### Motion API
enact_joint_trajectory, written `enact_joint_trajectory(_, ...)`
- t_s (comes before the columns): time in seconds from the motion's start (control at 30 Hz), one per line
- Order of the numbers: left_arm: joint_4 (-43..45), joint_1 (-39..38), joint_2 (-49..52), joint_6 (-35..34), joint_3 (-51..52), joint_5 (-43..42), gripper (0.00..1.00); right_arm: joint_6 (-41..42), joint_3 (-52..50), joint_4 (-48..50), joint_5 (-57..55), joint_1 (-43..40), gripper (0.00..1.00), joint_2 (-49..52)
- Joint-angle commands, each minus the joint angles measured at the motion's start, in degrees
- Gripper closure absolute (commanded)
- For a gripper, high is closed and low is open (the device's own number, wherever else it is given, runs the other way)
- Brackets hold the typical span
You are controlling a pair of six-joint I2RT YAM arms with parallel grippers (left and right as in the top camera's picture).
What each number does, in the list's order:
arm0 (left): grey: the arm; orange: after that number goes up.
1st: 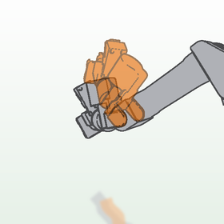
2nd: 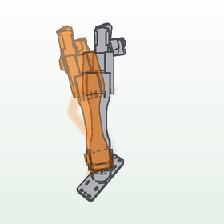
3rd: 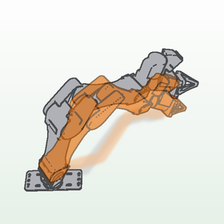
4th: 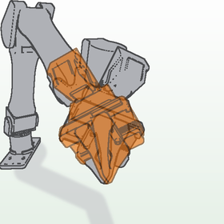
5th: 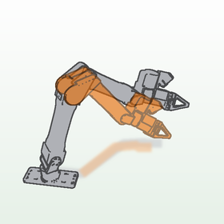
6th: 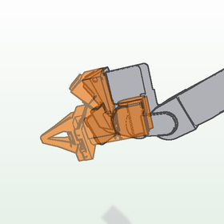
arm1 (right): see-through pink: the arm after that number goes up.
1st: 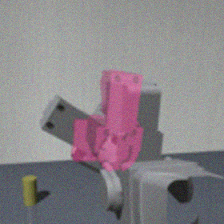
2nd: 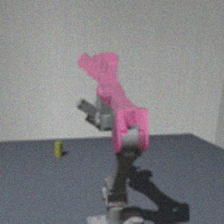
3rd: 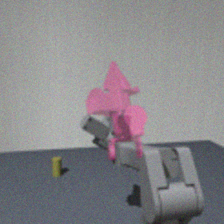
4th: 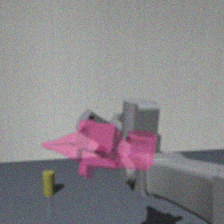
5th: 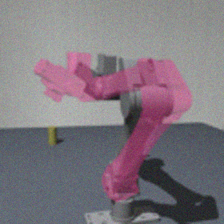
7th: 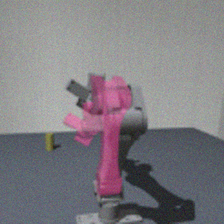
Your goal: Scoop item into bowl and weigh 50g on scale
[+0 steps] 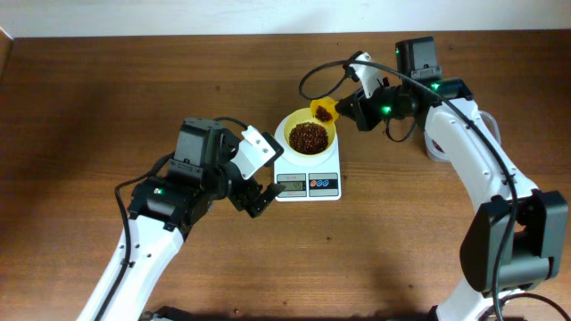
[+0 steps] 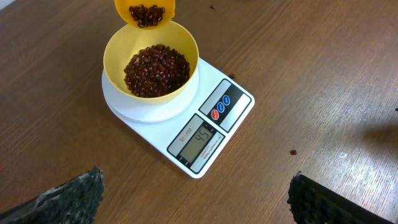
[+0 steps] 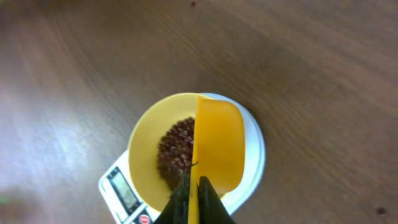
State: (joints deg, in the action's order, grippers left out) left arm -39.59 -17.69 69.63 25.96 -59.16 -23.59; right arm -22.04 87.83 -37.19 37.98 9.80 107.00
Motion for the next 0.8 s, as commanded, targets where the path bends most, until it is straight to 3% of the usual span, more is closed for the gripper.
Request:
enact_joint_trajectory(0.0, 0.1, 0.2, -0.5, 0.7, 0.2, -0.6, 0.01, -6.3, 0.2, 0.2, -1.2, 0.5, 0.96, 0.2)
enact_joint_trajectory(0.1, 0.1, 0.2, -0.5, 0.7, 0.2, -0.6, 0.01, -10.8, 0.2, 0.3, -1.2, 0.5, 0.96, 0.2)
enact_joint_trajectory(0.77, 0.1, 0.2, -0.5, 0.7, 0.2, -0.6, 0.01, -16.5, 0.2, 0.5, -1.4, 3.4, 0.96, 0.2)
